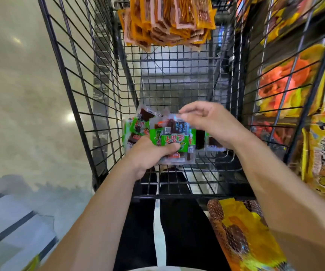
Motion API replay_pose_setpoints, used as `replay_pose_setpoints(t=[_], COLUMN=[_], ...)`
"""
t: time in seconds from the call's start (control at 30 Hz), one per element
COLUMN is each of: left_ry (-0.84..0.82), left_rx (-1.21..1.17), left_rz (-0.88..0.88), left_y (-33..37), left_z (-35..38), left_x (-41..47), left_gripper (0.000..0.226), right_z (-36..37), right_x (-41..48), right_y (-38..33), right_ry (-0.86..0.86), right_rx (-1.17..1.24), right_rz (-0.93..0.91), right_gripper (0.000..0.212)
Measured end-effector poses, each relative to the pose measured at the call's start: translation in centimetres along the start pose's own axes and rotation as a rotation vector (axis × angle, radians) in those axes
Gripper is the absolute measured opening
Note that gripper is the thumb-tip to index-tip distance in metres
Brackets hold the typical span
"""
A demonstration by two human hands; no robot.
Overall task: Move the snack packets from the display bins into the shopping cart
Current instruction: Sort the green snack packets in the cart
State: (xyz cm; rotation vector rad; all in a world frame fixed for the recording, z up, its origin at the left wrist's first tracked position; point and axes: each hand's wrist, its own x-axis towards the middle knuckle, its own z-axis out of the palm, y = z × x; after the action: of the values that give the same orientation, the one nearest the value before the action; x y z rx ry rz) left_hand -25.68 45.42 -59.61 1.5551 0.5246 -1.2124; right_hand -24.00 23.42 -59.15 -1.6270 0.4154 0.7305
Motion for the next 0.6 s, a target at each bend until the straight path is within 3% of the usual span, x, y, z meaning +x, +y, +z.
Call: replay_pose_setpoints(t=[0.07,0.13,0.23,0.33,0.43,0.53,0.6], left_ry=[0.078,0.142,0.214,0.258,0.268,0.287,0.307], left_rx=[-0.070,-0.166,-0.249,-0.278,-0.311,-0.336,-0.362], left_rz=[-0.009,-0.011,0.000,0.000,0.011,0.023,0.023], left_y=[0.1,0.2,0.4,0.6,0.6,0.5,0.4], left_z=[-0.4,-0.8,-1.1,-1.2,-1.6,-2.0,-2.2], left_x=[0.2,0.3,0.4,0.3,0.3,0.3,0.4], left_gripper=[0.024,0.025,0.027,0.029,0.032,0.038,0.040], right_z=[-1.1,-2.1,-1.8,-0.5,0.0,0.1,0.5], right_x=[0.7,1.4,2.1,2.4,2.4,2.6,2.6], right_y=[0.9,2.2,3.9,5.5,6.4,6.2,6.1], right_ry=[0.134,0.187,0.112,0.035,0.044,0.060,0.053], right_rx=[0.030,-0.138,-0.485,-0.671,-0.713,-0.718,-0.698], right_rz=[0.042,0.078,0.150,0.171,0.158,0.108,0.101], right_gripper=[0.016,0.027,0.056,0.068,0.062,0.033,0.030])
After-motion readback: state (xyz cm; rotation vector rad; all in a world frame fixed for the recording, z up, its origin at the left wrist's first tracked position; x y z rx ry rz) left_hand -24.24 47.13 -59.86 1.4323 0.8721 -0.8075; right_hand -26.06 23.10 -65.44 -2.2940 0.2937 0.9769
